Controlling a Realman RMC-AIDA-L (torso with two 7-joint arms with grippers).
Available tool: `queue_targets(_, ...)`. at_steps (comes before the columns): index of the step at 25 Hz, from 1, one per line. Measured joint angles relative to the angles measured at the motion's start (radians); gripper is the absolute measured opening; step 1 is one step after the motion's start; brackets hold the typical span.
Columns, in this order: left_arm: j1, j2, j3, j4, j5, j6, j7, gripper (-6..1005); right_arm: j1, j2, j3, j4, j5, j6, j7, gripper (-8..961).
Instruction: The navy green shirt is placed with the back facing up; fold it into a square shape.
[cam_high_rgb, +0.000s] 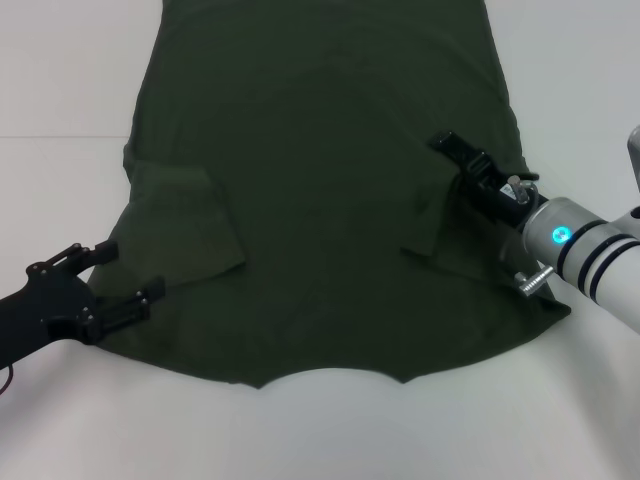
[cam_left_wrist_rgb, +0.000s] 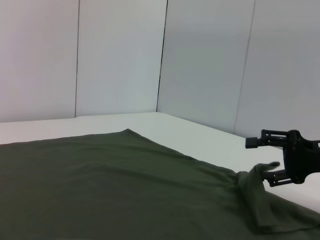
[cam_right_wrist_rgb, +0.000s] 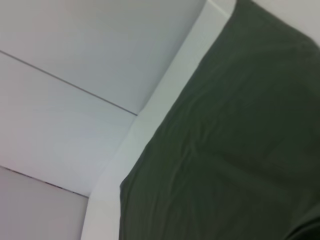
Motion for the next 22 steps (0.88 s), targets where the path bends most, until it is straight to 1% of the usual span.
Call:
queue_targets(3,0.002,0.000,0.000,0.000,0.000,0.000,0.001,861,0.008,0.001,-0.006,0.000,-0.003,-0.001,-0.001,947)
queue_targets(8,0.007,0.000,0.000,0.000,0.000,0.005,0.007,862,0.028,0.000,-0.059,-0.002,-0.006,-0.007,-0.014,947)
queue_targets(13,0.011,0.000,0.000,-0.001,0.000,0.008,0.011,861,0.033,-0.002,-0.077,-0.003,-0.005,-0.009,-0.036,947)
queue_targets(17,0.014,-0.001,0.000,-0.001,0.000,0.010,0.011,861,0.023,-0.002,-0.072,-0.003,0.000,-0.020,-0.040,946)
queue_targets(22,0.015,-0.005,0.000,-0.002,0.000,0.011,0.011,862,-0.006,-0.007,-0.086,-0.012,-0.004,-0.097,-0.051,946)
